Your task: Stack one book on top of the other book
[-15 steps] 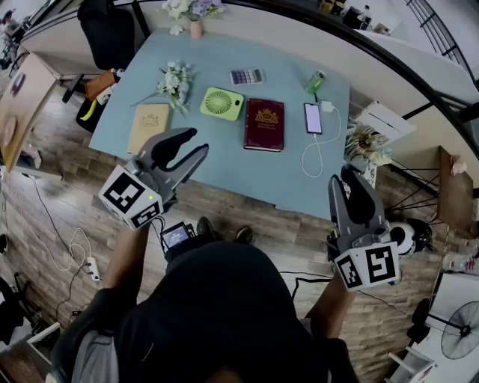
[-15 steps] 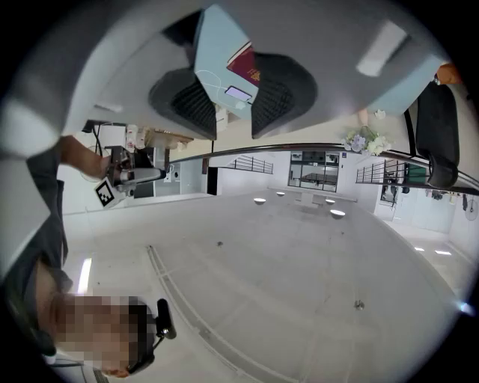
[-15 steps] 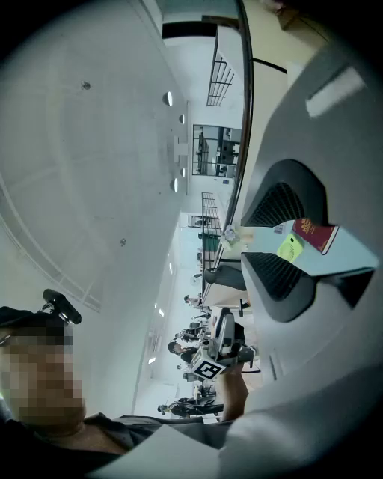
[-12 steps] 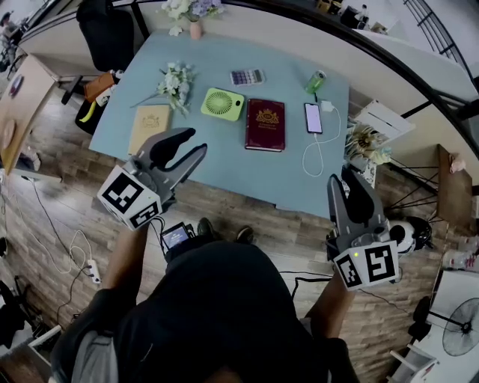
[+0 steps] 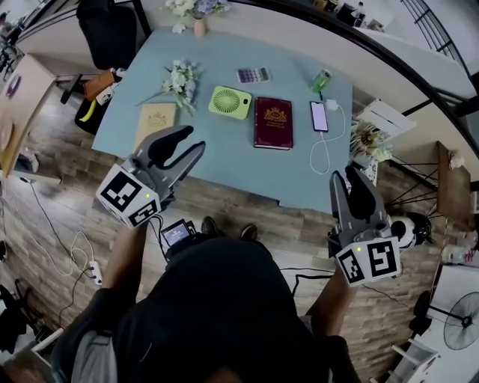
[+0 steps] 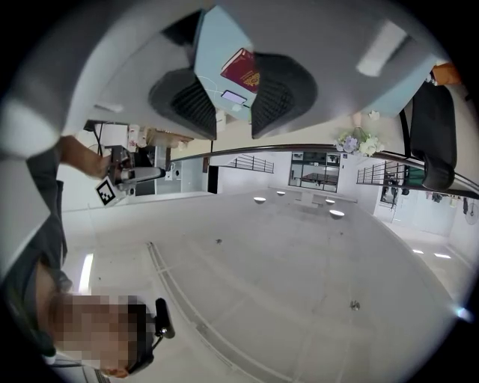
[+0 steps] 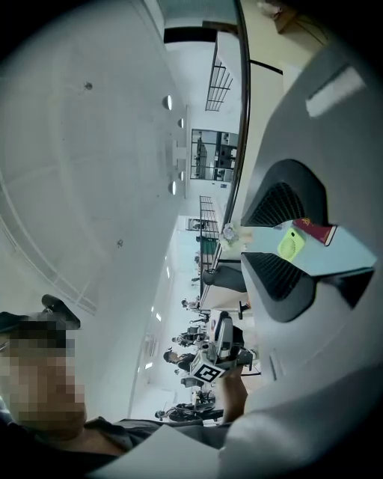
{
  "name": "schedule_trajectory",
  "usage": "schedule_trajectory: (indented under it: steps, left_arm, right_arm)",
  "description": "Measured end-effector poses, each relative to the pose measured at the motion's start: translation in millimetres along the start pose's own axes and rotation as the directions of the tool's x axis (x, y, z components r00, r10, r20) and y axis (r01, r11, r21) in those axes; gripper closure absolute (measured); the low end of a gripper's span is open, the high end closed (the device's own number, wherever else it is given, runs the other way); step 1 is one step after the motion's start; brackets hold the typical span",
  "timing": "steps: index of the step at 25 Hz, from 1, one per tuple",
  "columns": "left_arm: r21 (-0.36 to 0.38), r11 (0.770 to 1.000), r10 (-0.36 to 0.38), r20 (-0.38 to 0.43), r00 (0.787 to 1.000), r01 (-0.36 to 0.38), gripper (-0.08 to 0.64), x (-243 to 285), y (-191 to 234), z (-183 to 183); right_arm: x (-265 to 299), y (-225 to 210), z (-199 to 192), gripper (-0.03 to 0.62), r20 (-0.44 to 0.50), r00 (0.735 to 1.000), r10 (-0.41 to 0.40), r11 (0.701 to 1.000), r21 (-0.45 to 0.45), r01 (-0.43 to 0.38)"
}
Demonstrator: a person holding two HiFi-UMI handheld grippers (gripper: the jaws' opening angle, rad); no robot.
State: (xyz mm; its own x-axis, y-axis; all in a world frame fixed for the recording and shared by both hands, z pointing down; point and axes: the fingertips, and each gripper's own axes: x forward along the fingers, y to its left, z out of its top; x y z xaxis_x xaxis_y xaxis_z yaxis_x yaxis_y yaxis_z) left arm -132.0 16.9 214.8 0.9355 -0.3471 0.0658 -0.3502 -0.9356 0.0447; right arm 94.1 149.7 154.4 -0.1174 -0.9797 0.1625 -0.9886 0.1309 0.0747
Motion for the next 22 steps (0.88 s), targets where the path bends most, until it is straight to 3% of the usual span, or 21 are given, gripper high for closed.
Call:
schedule_trajectory:
  steps: [13,22]
  left_arm:
    - [-0.027,1.0,0.009,0.009,1.0,-0.009,0.36,-37,39,-12]
    - [-0.049,0.998,0.041,0.001,0.999,-0.041,0.36,-52,54,-23]
  right_arm:
    - [25,36,0,0.485,-0.02,0.999,-0.025,0.999,0.025,0.026]
    - [39,38,-9,0.485,-0.026,0.999,-0.026,0.996,0.08,0.028]
